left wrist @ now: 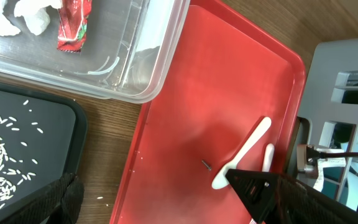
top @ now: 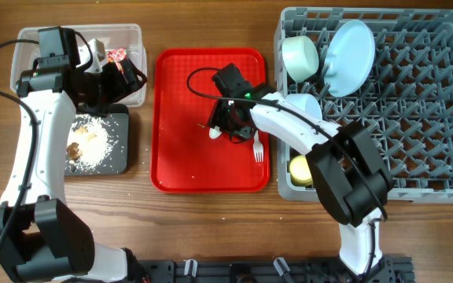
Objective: Sort waste into correct bins and load items into the dishwasher rack
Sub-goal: 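Reach the right gripper to the white spoon and grasp its handle, then insert the white spoon upright into the rack, release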
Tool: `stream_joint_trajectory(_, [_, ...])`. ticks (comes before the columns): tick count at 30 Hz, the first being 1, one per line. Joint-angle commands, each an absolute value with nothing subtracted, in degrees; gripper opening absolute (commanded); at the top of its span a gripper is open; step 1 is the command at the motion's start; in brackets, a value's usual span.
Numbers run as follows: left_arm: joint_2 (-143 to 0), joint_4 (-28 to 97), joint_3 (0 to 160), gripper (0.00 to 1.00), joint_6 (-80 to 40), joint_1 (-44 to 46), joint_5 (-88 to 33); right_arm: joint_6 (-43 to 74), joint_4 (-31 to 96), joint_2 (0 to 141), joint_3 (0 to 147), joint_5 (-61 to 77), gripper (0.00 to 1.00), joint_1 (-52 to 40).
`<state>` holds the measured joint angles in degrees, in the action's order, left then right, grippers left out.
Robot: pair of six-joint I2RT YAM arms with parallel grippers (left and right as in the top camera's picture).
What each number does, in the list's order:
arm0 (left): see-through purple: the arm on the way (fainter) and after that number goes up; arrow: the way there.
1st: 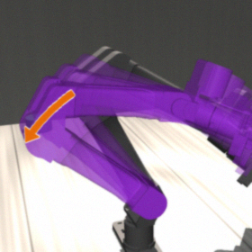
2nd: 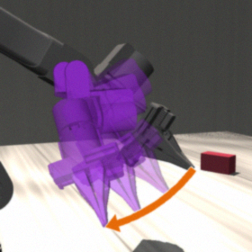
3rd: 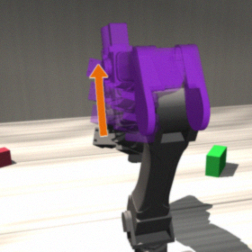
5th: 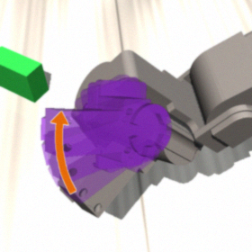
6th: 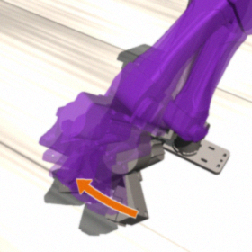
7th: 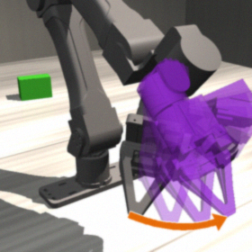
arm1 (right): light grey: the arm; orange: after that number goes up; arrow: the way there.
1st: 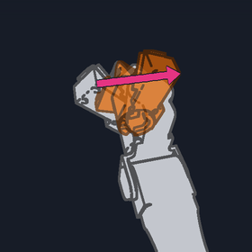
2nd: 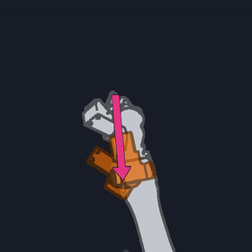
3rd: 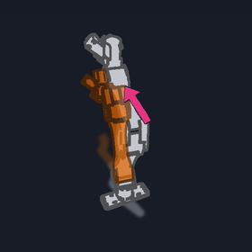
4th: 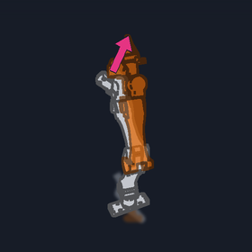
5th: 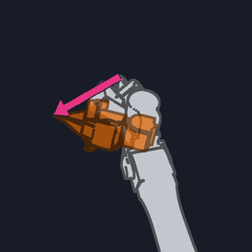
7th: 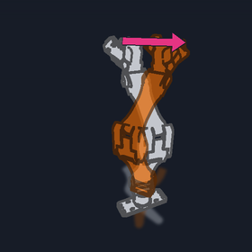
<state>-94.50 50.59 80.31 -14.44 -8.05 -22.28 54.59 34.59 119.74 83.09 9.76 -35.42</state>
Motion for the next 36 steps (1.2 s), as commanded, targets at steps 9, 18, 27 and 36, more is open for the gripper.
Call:
stream_joint_trajectory(9, [-93.84, 50.46, 81.12, 1.0, -13.87, -8.27, -21.98, 57.04, 34.11, 123.81, 83.0, 7.49, 0.55, -36.58])
stream_joint_trajectory(18, [-93.84, 50.46, 81.12, 1.0, -13.87, -8.27, -21.98, 55.46, 34.46, 123.87, 82.98, 7.4, 0.23, -36.58])
stream_joint_trajectory(27, [-93.84, 50.46, 81.12, 1.0, -13.87, -8.27, -21.98, 50.72, 34.61, 123.79, 83.07, 7.88, 0.04, -36.29])
stream_joint_trajectory(36, [-93.84, 50.46, 81.12, 1.0, -13.87, -8.27, -21.98, 27.86, 36.14, 113.93, 86.39, 19.62, 0.04, -29.5])
